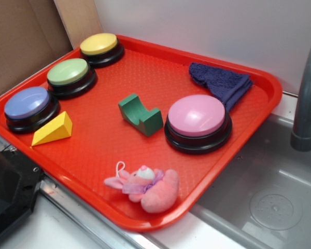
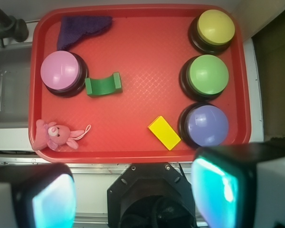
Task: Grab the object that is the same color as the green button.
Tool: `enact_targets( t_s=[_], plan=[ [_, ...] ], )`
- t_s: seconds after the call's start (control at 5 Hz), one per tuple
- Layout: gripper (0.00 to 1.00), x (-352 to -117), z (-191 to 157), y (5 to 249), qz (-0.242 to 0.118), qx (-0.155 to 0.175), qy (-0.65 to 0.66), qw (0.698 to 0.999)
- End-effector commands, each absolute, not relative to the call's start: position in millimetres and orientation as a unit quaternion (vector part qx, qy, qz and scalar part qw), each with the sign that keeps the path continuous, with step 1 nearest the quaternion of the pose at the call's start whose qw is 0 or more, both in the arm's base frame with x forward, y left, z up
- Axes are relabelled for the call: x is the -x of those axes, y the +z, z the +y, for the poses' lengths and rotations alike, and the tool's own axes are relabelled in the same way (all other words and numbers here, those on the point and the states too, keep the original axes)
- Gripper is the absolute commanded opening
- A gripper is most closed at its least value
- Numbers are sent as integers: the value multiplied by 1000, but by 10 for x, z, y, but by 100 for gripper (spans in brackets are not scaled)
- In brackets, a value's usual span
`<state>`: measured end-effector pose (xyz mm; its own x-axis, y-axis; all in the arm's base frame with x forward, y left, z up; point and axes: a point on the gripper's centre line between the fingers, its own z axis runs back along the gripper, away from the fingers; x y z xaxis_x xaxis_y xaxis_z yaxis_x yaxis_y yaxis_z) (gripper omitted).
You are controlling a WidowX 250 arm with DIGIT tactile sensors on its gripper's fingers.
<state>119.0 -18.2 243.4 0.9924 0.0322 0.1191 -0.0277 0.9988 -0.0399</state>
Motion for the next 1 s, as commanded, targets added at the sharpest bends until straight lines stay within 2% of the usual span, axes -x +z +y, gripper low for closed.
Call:
enact_targets(
  t_s=[0.0,0.2,0.4,0.6,0.8],
  plan=[
    [100,-1190,-182,2434,-60,19,15,998],
    [100,-1335,-234,2329,-72,11,-111,991],
    [100,-1465,-322,2195,-77,-4,-235,969],
    [100,-1632,-417,1962,-85,-9,-354,931],
    [100,-1852,-498,1651,-102,-62,-461,879]
  ],
)
